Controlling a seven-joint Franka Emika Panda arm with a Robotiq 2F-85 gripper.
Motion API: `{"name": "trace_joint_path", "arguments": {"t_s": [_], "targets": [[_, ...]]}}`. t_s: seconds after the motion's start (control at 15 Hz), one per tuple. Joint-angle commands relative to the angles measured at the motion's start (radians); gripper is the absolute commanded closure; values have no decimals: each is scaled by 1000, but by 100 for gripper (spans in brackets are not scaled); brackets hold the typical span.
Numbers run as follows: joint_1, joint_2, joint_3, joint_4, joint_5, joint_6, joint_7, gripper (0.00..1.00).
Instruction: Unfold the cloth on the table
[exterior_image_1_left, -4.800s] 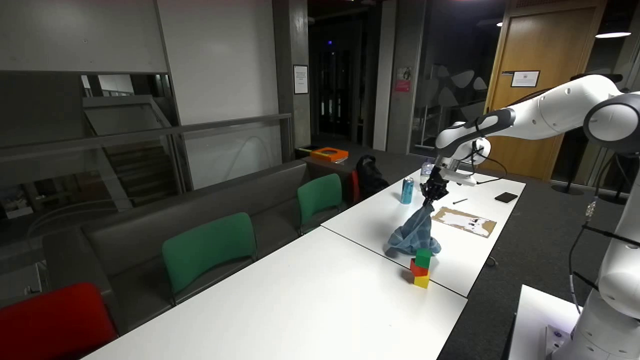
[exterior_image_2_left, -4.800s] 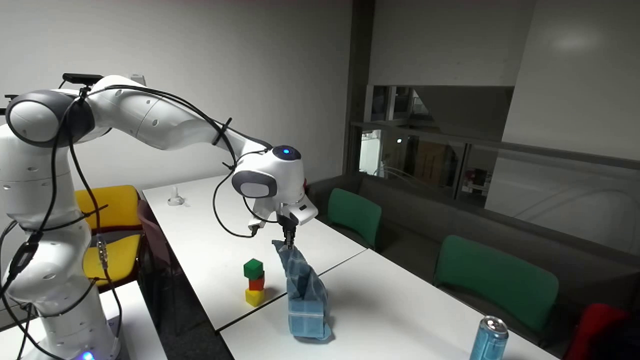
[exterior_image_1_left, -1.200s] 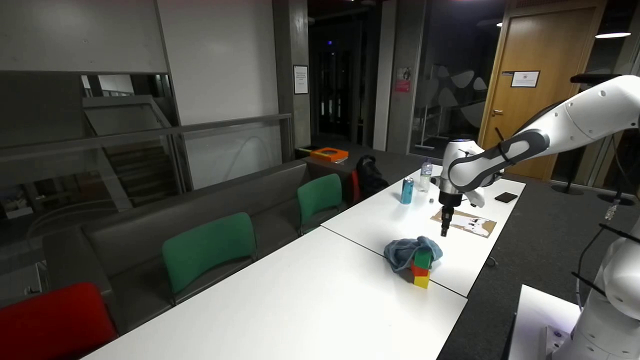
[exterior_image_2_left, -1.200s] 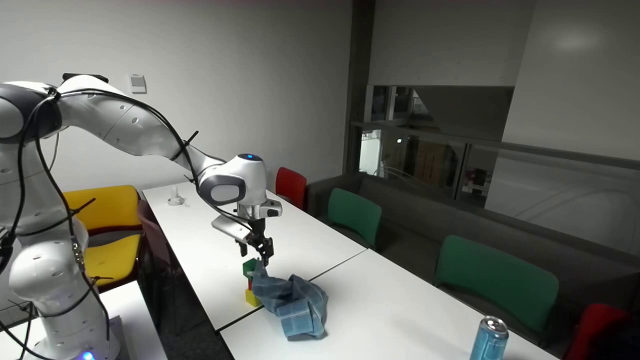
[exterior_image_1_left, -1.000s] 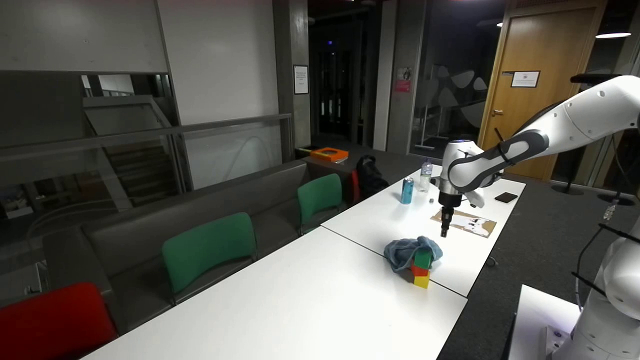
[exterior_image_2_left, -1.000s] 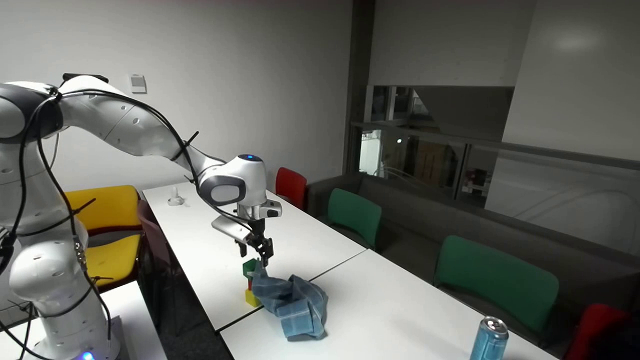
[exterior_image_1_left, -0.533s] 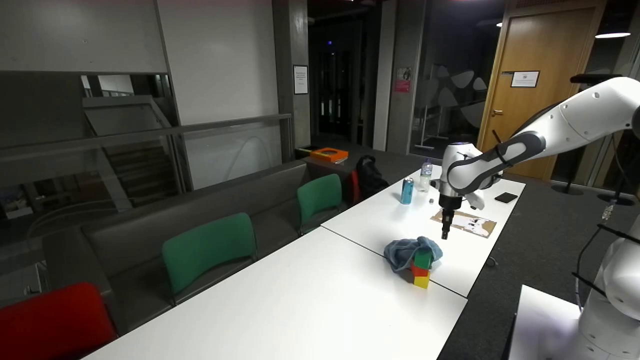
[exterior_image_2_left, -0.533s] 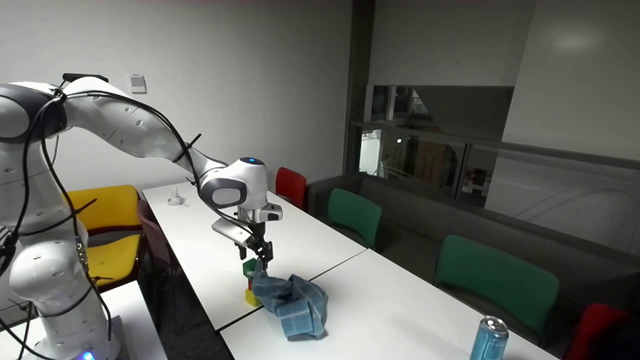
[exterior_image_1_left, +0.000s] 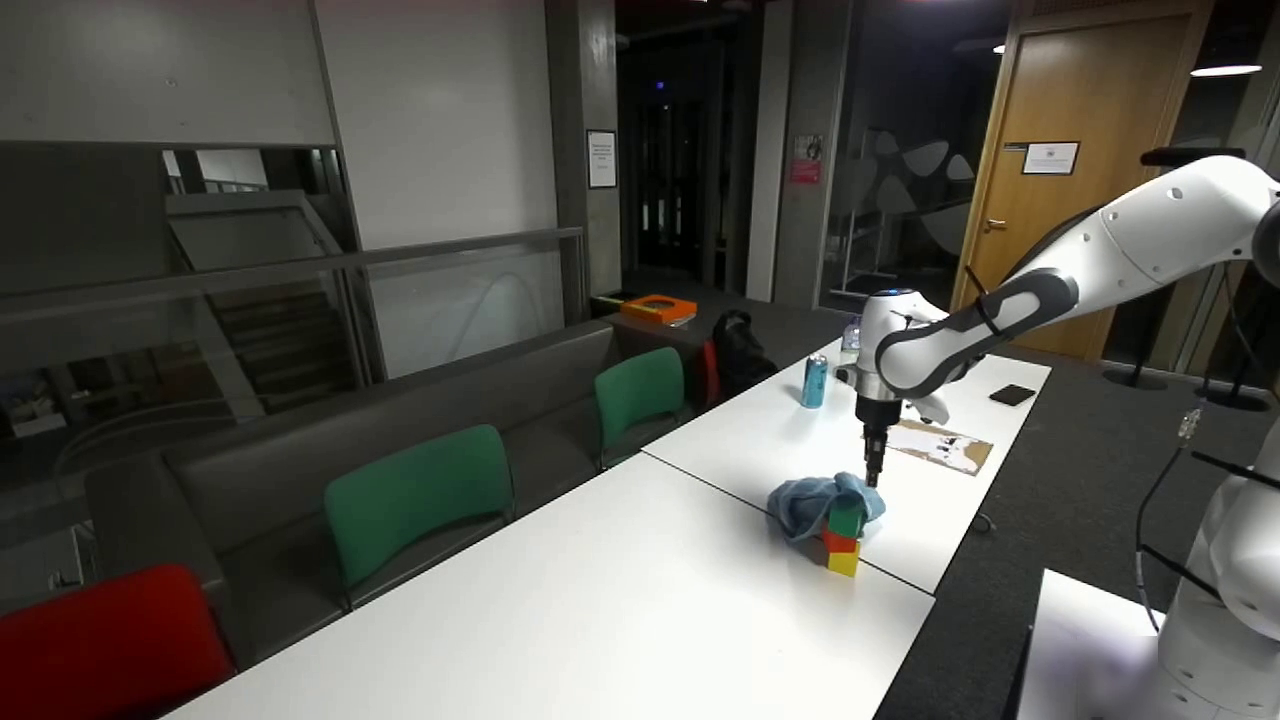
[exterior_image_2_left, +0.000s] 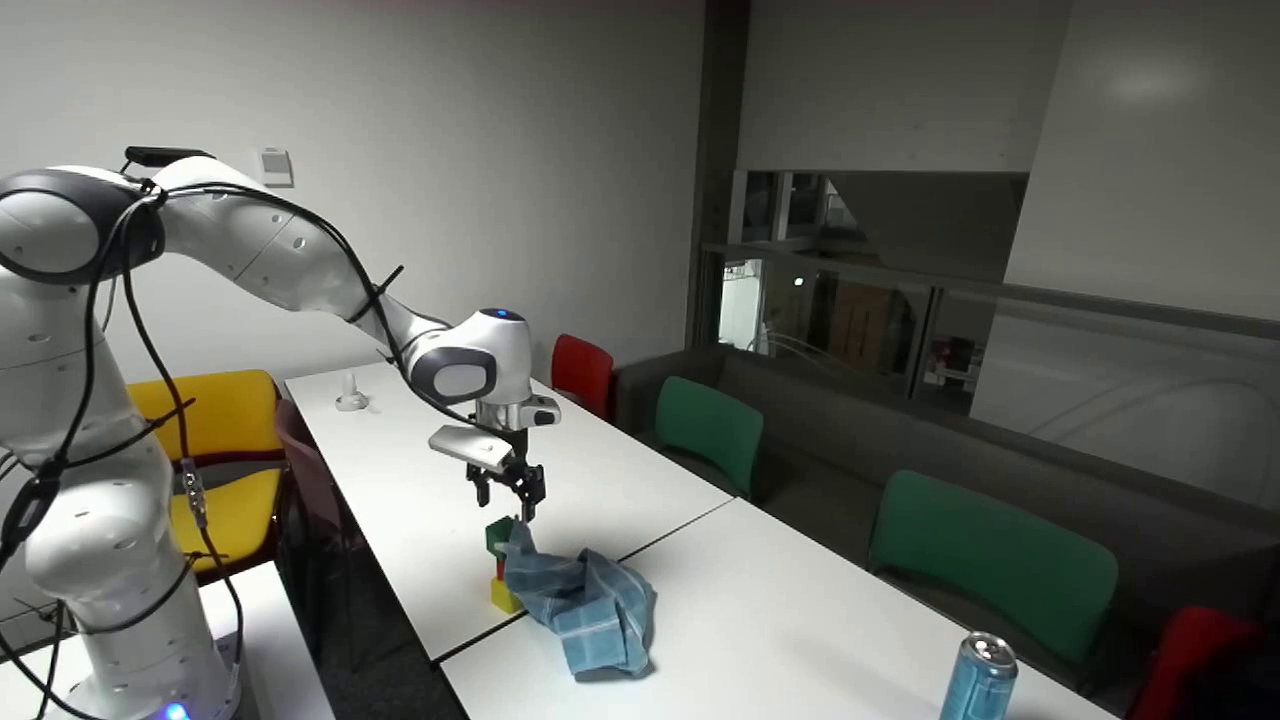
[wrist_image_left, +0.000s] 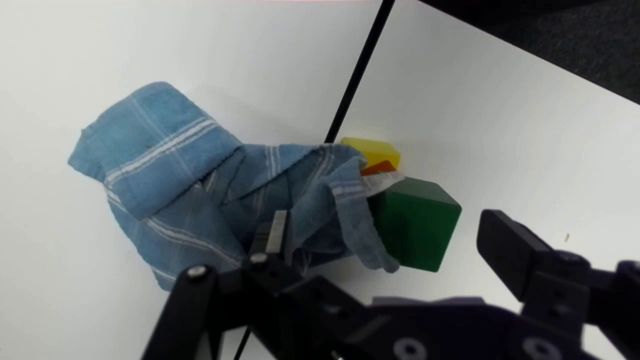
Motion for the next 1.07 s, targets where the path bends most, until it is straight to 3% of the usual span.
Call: {"name": "trace_joint_path", "arguments": {"t_s": [0.0,0.87,0.93,1.0], "targets": [[11,52,13,53,-21,-7,-26,0],[-4,228,41,190,-75,-37,-13,0],[-3,233,45,194,-79,-37,-11,9],[-2,240,48,200,-83,-36,-11,26]]}}
